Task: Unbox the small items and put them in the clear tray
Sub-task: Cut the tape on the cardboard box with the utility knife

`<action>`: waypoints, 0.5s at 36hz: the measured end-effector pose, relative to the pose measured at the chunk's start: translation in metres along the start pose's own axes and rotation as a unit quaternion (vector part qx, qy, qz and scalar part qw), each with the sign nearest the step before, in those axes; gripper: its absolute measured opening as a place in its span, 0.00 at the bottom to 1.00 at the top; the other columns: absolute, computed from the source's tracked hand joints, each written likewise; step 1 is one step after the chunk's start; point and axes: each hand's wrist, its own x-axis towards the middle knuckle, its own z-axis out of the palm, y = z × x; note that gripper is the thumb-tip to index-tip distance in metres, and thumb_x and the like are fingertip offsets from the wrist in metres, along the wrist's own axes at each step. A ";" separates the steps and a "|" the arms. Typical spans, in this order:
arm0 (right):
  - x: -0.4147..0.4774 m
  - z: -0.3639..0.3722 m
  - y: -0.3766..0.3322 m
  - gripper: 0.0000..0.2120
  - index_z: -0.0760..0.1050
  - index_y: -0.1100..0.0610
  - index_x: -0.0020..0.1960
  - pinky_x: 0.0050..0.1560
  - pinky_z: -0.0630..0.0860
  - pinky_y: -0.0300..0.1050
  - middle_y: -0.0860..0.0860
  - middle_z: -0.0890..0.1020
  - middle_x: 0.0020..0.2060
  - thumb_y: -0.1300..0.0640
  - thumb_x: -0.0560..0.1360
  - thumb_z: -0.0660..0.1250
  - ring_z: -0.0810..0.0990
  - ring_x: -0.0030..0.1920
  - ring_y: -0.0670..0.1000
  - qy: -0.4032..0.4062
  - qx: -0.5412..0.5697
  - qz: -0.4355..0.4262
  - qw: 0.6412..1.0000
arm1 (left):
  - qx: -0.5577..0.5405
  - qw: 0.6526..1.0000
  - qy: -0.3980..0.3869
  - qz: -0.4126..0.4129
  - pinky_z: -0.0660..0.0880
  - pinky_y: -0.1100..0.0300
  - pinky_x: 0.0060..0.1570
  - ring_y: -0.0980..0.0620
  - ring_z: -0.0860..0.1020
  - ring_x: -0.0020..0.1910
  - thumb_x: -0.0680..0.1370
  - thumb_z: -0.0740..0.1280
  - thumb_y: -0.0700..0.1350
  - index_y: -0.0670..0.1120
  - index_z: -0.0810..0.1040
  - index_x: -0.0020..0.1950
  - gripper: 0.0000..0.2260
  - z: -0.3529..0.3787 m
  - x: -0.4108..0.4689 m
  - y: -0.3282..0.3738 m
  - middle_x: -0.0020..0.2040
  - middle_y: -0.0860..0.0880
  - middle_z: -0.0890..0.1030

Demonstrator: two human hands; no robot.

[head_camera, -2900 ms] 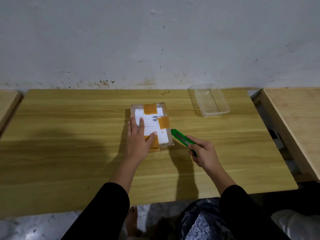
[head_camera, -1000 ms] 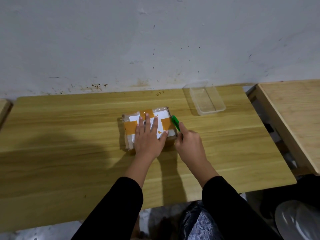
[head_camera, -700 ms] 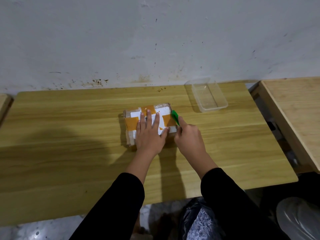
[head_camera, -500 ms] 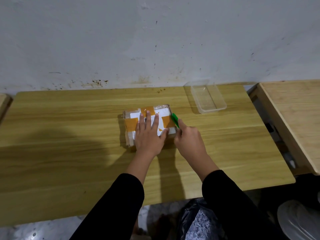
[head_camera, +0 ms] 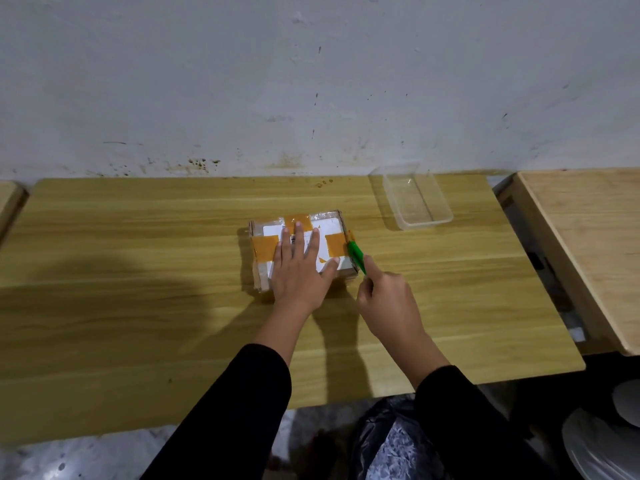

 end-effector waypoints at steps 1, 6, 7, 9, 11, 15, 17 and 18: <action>-0.003 0.000 0.001 0.22 0.64 0.58 0.71 0.28 0.57 0.45 0.59 0.75 0.32 0.62 0.76 0.56 0.68 0.31 0.55 -0.001 -0.004 -0.001 1.000 | -0.001 1.000 0.000 0.000 0.36 0.53 0.73 0.48 0.34 0.75 0.78 0.46 0.64 0.54 0.41 0.77 0.31 0.000 0.000 0.000 0.77 0.49 0.37; -0.014 0.000 0.007 0.22 0.64 0.57 0.71 0.33 0.62 0.45 0.61 0.78 0.34 0.61 0.77 0.57 0.72 0.32 0.58 -0.006 -0.002 0.000 1.000 | -0.002 1.000 0.000 -0.002 0.36 0.53 0.72 0.48 0.34 0.75 0.78 0.45 0.64 0.54 0.41 0.77 0.31 0.001 0.000 0.000 0.77 0.49 0.37; -0.015 0.000 0.007 0.22 0.65 0.57 0.70 0.33 0.62 0.45 0.61 0.79 0.35 0.61 0.77 0.57 0.74 0.33 0.59 -0.004 0.001 -0.002 1.000 | -0.002 1.000 0.001 -0.002 0.36 0.53 0.72 0.48 0.34 0.75 0.78 0.45 0.64 0.54 0.41 0.77 0.31 0.001 0.000 0.000 0.77 0.49 0.37; -0.017 0.000 0.009 0.22 0.65 0.56 0.70 0.33 0.63 0.45 0.61 0.79 0.36 0.61 0.77 0.57 0.76 0.35 0.60 -0.001 0.009 -0.001 1.000 | -0.004 1.000 0.002 -0.002 0.36 0.53 0.72 0.48 0.34 0.75 0.78 0.46 0.64 0.53 0.41 0.77 0.30 0.000 -0.001 0.000 0.77 0.49 0.38; -0.020 -0.002 0.011 0.22 0.65 0.56 0.70 0.33 0.63 0.45 0.61 0.79 0.36 0.61 0.77 0.57 0.76 0.35 0.60 0.003 0.013 0.000 1.000 | -0.003 1.000 0.001 -0.001 0.36 0.53 0.73 0.48 0.34 0.75 0.79 0.46 0.64 0.53 0.42 0.77 0.30 -0.001 -0.001 0.000 0.77 0.49 0.38; -0.025 -0.004 0.016 0.21 0.69 0.56 0.68 0.31 0.65 0.45 0.60 0.78 0.30 0.62 0.76 0.59 0.74 0.29 0.57 0.025 0.074 0.013 0.997 | -0.007 1.000 0.000 0.008 0.37 0.53 0.73 0.48 0.35 0.75 0.78 0.46 0.64 0.53 0.42 0.77 0.31 -0.001 0.000 -0.002 0.77 0.49 0.38; -0.027 -0.004 0.019 0.20 0.72 0.56 0.66 0.27 0.64 0.40 0.57 0.76 0.26 0.64 0.76 0.60 0.68 0.23 0.49 0.060 0.156 0.050 0.985 | -0.009 1.000 -0.004 0.017 0.36 0.54 0.72 0.48 0.35 0.75 0.78 0.46 0.64 0.53 0.42 0.77 0.31 -0.002 0.000 -0.004 0.77 0.49 0.39; -0.027 -0.004 0.021 0.19 0.72 0.55 0.66 0.25 0.63 0.37 0.55 0.76 0.26 0.64 0.76 0.61 0.66 0.22 0.46 0.079 0.212 0.077 0.971 | -0.009 1.000 -0.007 0.022 0.36 0.54 0.72 0.48 0.35 0.75 0.78 0.46 0.64 0.53 0.42 0.77 0.31 -0.002 -0.001 -0.006 0.77 0.49 0.39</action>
